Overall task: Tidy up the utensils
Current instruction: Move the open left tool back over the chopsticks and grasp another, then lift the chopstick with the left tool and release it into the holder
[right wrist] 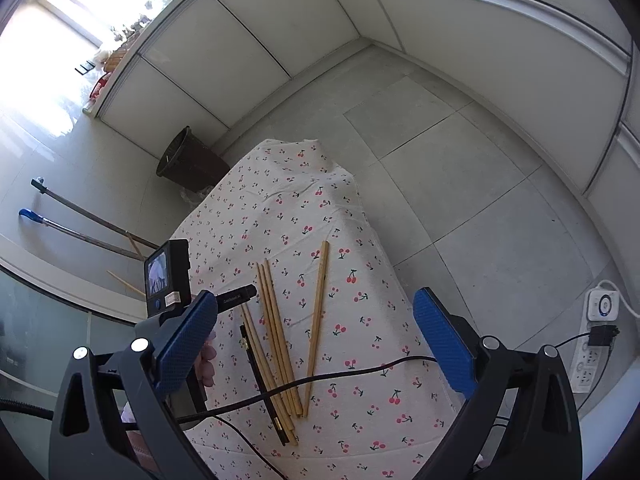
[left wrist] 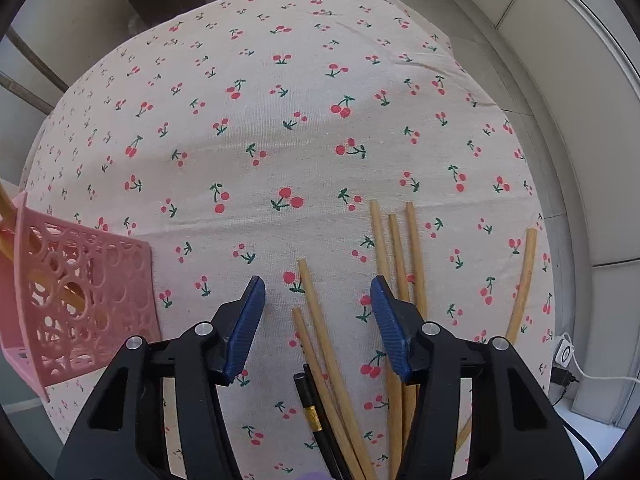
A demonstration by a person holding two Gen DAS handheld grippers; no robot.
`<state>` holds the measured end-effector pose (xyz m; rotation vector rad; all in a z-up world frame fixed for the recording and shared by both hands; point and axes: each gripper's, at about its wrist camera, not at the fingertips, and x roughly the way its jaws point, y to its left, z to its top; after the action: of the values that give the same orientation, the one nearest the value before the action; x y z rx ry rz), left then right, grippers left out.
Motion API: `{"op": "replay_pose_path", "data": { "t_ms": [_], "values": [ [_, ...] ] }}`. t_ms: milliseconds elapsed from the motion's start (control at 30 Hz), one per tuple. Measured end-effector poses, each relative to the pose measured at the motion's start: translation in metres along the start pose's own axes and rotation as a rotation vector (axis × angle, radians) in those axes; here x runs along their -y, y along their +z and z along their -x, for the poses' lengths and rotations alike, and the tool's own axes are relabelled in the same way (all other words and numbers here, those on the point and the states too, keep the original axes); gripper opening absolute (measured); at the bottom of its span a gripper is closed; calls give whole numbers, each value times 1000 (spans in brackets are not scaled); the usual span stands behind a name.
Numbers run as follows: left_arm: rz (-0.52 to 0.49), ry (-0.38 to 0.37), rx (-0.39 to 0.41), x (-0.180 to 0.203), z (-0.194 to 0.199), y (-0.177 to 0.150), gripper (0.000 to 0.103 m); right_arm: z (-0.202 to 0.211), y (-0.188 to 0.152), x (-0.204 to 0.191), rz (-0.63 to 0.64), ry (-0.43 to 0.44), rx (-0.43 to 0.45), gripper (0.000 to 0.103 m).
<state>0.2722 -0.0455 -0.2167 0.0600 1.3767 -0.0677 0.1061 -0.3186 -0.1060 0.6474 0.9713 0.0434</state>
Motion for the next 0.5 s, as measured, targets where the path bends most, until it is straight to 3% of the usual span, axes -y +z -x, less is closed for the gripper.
{"op": "replay_pose_path", "data": {
  "t_ms": [233, 333, 500],
  "values": [
    [26, 9, 24, -1, -10, 14, 50, -4, 1, 0, 4, -21, -5, 95],
    [27, 17, 27, -1, -11, 13, 41, -8, 2, 2, -6, -33, -12, 95],
    [-9, 12, 36, -3, -8, 3, 7, -15, 0, -1, 1, -49, -25, 95]
  ]
}}
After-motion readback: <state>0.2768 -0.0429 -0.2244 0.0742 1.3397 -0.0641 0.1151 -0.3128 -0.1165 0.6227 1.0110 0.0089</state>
